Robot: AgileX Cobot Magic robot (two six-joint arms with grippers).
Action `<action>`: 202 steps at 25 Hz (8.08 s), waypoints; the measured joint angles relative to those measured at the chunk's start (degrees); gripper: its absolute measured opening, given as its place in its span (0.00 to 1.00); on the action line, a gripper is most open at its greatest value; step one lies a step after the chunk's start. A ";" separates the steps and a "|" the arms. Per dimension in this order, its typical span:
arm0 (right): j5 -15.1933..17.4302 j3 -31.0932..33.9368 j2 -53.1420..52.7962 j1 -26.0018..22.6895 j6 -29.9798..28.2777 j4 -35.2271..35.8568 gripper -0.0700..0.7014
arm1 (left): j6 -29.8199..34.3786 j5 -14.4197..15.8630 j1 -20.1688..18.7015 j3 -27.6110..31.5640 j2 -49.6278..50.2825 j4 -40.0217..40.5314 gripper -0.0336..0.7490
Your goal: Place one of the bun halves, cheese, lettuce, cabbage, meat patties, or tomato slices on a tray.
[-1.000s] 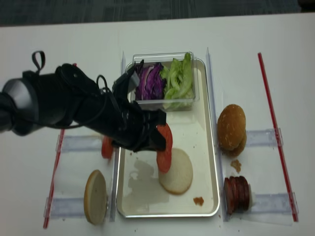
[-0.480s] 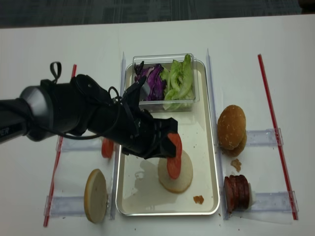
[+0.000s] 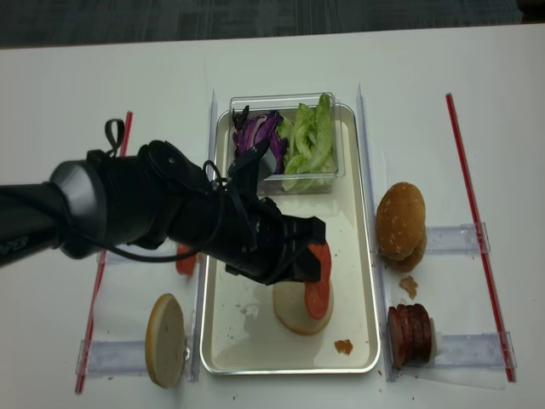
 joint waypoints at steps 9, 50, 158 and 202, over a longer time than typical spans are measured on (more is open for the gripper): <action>0.00 0.00 0.00 0.00 0.20 0.00 0.70 | -0.11 -0.66 -0.48 0.00 0.00 -0.02 0.05; 0.00 0.00 0.00 0.00 0.20 0.00 0.70 | 1.79 -3.02 -0.48 0.00 5.30 -2.37 0.05; 0.00 0.00 0.00 0.00 0.21 0.00 0.70 | -35.97 30.27 7.98 -26.72 5.32 61.13 0.46; 0.00 0.00 0.00 0.00 0.21 0.00 0.70 | -30.19 30.37 33.72 -26.72 5.32 71.12 0.58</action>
